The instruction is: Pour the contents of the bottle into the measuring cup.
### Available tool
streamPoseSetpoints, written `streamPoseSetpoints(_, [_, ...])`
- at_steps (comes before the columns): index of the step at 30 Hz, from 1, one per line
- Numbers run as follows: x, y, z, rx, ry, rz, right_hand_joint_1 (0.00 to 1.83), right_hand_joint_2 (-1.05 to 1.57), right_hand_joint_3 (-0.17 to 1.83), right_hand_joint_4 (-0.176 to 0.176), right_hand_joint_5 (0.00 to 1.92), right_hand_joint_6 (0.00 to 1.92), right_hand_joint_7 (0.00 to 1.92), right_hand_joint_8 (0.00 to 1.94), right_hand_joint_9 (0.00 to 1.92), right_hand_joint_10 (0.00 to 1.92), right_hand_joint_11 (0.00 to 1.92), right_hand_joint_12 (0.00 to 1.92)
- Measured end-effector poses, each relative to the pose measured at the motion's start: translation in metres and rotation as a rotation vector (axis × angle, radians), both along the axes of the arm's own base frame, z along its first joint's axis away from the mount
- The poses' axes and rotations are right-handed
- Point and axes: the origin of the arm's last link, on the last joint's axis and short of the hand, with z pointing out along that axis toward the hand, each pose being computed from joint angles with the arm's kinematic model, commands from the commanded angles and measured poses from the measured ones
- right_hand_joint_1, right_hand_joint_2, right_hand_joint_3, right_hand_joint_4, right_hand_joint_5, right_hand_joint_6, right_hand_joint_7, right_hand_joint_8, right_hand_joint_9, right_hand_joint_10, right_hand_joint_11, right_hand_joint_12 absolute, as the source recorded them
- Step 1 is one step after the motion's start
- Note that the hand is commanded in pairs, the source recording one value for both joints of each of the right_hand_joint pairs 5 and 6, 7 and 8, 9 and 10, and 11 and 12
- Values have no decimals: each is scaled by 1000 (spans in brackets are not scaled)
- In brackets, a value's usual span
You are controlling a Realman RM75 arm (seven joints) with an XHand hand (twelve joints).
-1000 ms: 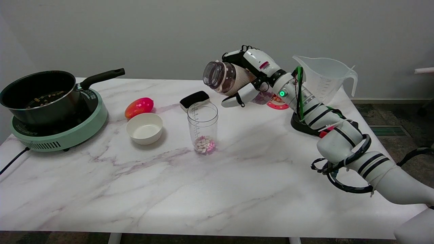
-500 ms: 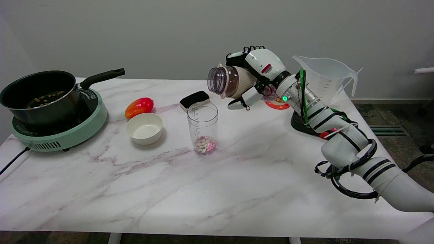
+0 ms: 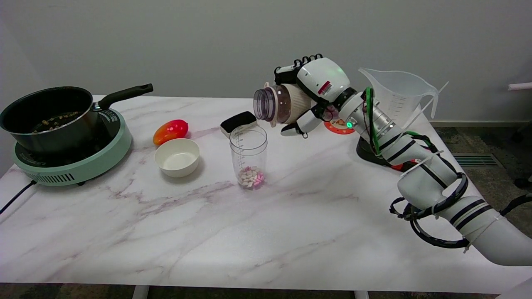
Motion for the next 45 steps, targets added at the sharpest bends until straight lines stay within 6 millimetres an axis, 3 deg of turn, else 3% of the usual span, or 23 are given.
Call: streamPoseSetpoints(45, [15,0,-28,-16,357,38,1283,1353,573,0,1920,1920,1850,1850,1609,1609,1340,1340])
